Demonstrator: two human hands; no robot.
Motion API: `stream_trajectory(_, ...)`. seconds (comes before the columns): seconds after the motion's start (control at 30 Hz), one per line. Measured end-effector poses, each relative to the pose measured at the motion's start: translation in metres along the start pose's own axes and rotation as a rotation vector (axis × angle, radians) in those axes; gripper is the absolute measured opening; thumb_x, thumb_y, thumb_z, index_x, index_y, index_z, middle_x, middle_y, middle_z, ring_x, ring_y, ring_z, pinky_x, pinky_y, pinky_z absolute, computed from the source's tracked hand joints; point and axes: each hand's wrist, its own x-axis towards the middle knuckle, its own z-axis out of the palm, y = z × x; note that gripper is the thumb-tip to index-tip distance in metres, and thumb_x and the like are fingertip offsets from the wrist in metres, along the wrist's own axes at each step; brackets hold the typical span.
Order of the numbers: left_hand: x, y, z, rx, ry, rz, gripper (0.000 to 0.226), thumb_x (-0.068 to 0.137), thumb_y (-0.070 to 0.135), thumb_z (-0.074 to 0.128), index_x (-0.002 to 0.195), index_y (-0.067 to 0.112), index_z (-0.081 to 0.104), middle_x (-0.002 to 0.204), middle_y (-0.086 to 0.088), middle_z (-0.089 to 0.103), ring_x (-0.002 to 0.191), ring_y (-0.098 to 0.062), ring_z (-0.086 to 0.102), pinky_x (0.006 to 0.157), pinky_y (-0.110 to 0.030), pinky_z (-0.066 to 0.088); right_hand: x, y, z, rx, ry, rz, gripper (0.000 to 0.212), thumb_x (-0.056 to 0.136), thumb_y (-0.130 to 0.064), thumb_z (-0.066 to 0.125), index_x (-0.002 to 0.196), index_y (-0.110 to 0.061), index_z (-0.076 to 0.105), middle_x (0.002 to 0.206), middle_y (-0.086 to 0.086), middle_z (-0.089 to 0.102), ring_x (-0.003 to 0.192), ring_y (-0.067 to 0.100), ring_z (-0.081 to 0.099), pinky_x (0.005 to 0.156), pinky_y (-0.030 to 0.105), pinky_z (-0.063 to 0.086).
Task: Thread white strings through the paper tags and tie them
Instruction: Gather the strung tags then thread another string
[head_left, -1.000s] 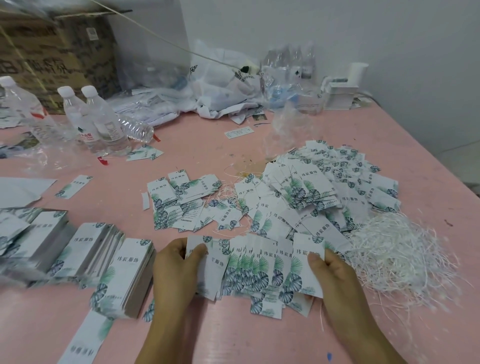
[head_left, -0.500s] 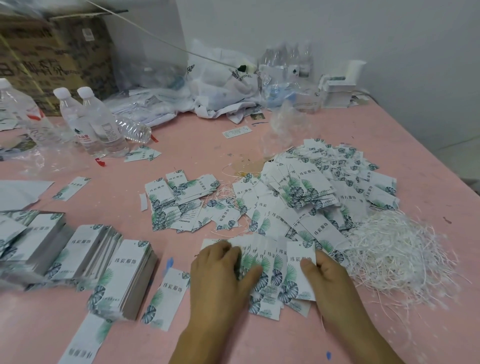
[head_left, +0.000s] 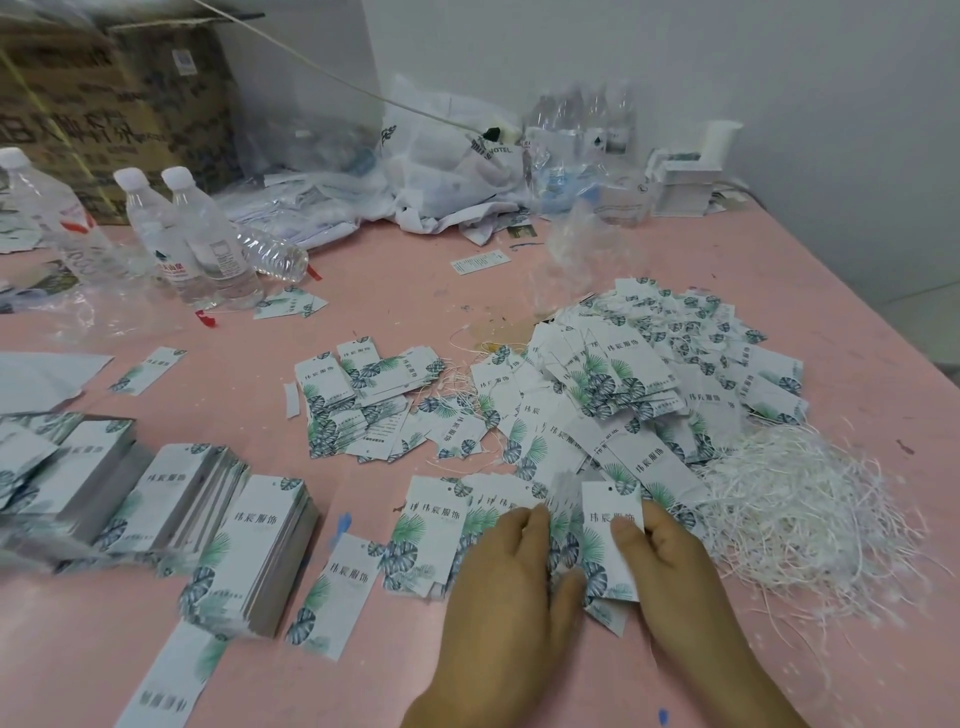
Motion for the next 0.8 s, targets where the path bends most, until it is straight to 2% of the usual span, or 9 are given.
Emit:
stream_trajectory(0.1,0.001,0.0,-0.006,0.054,0.118,0.027,0.057,0.09,0.058,0.04,0.125,0.018,0.063,0.122,0.002,0.06,0.112,-0.021,0.053,0.093,-0.034,0.044,-0.002,-0.001,0.0,-0.022,0.001,-0.01,0.016,0.097,-0.03,0.05,0.093,-0.02,0.061,0.082,0.006,0.068,0.076,0.021,0.063,0.066,0.034,0.049)
stream_trajectory(0.17,0.002,-0.013,-0.015,-0.011,0.234,-0.088,0.046,0.094,0.05,0.044,0.128,0.024,0.059,0.129,0.004,0.056,0.118,-0.016,0.048,0.1,-0.03,0.038,-0.005,-0.002,0.0,-0.021,-0.001,-0.028,0.021,0.097,-0.036,0.047,0.093,-0.019,0.06,0.08,0.01,0.065,0.074,0.027,0.06,0.061,0.033,0.046)
stream_trajectory(0.23,0.002,-0.033,-0.027,-0.024,0.312,-0.256,0.046,0.094,0.039,0.053,0.138,0.025,0.047,0.138,0.005,0.047,0.124,-0.012,0.04,0.104,-0.027,0.033,-0.006,-0.003,0.0,-0.03,0.006,-0.048,0.023,0.097,-0.038,0.046,0.091,-0.021,0.059,0.075,0.01,0.063,0.069,0.028,0.058,0.056,0.03,0.042)
stream_trajectory(0.3,0.004,-0.05,-0.035,0.048,0.273,-0.369,0.058,0.092,0.034,0.059,0.144,0.017,0.041,0.14,-0.002,0.048,0.125,-0.02,0.041,0.103,-0.033,0.036,-0.006,-0.002,0.0,-0.063,0.013,-0.07,0.022,0.098,-0.038,0.045,0.087,-0.023,0.057,0.069,0.007,0.06,0.056,0.018,0.052,0.051,0.024,0.039)
stream_trajectory(0.37,0.007,-0.052,-0.038,0.099,0.179,-0.427,0.057,0.091,0.034,0.058,0.142,0.016,0.04,0.134,-0.003,0.053,0.119,-0.024,0.044,0.096,-0.037,0.04,-0.006,-0.001,0.001,-0.101,-0.003,-0.096,0.023,0.098,-0.04,0.043,0.085,-0.024,0.053,0.064,0.009,0.054,0.051,0.011,0.043,0.051,0.027,0.036)
stream_trajectory(0.5,0.013,-0.047,-0.032,0.049,0.132,-0.401,0.039,0.089,0.024,0.06,0.125,0.018,0.046,0.113,0.0,0.058,0.1,-0.02,0.044,0.077,-0.034,0.038,-0.008,-0.003,0.005,-0.126,-0.024,-0.115,0.034,0.091,-0.054,0.036,0.087,-0.024,0.051,0.073,0.017,0.057,0.065,0.031,0.051,0.056,0.031,0.036)
stream_trajectory(0.67,0.015,-0.041,-0.032,-0.021,0.145,-0.367,0.02,0.086,0.023,0.061,0.099,0.021,0.047,0.097,0.001,0.053,0.096,-0.025,0.049,0.072,-0.035,0.036,-0.007,-0.002,0.003,-0.165,-0.022,-0.105,0.041,0.087,-0.058,0.034,0.088,-0.022,0.052,0.077,0.018,0.061,0.071,0.033,0.057,0.059,0.039,0.047)
stream_trajectory(0.73,0.01,-0.04,-0.036,-0.035,0.164,-0.376,0.036,0.089,0.032,0.063,0.122,0.022,0.051,0.121,0.003,0.052,0.114,-0.02,0.047,0.089,-0.032,0.041,-0.008,-0.002,0.004,-0.171,-0.028,-0.1,0.045,0.086,-0.059,0.033,0.089,-0.02,0.053,0.077,0.019,0.061,0.071,0.034,0.057,0.061,0.042,0.05)
stream_trajectory(0.8,0.004,-0.039,-0.051,-0.062,0.242,-0.381,0.055,0.091,0.036,0.062,0.141,0.02,0.044,0.14,0.005,0.046,0.124,-0.015,0.043,0.099,-0.029,0.039,-0.009,-0.005,0.005,-0.158,-0.022,-0.105,0.044,0.086,-0.06,0.033,0.088,-0.021,0.053,0.078,0.019,0.061,0.07,0.033,0.057,0.058,0.037,0.046)
